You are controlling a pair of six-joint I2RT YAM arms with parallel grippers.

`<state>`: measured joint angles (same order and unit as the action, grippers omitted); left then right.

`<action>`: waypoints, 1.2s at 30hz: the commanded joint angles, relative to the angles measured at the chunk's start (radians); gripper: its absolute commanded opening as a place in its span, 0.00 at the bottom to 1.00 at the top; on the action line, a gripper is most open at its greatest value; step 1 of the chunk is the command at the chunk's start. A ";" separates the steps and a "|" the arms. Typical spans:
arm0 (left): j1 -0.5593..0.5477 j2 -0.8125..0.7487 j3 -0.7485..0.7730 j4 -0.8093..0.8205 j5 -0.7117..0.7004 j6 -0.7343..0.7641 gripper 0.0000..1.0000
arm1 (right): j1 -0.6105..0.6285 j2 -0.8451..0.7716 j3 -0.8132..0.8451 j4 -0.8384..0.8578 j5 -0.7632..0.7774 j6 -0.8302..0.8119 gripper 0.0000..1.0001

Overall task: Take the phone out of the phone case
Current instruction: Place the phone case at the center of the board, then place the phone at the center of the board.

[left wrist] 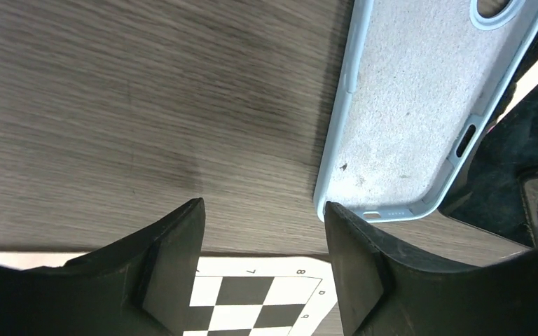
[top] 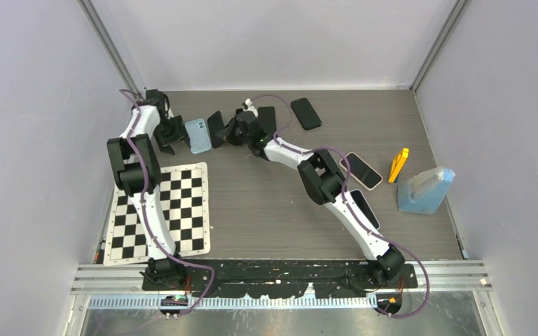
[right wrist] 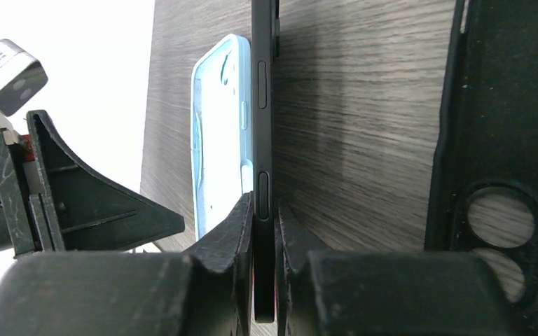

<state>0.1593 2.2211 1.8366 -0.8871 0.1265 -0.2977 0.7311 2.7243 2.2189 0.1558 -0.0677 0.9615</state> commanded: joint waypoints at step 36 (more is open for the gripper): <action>-0.071 -0.817 -0.367 -0.009 0.286 -0.114 1.00 | -0.195 -0.610 -0.255 -0.743 0.107 -0.496 1.00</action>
<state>0.0990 1.5242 1.5463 -0.9821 0.3424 -0.3618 0.6243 2.3135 2.1529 -0.5838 -0.0669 0.5591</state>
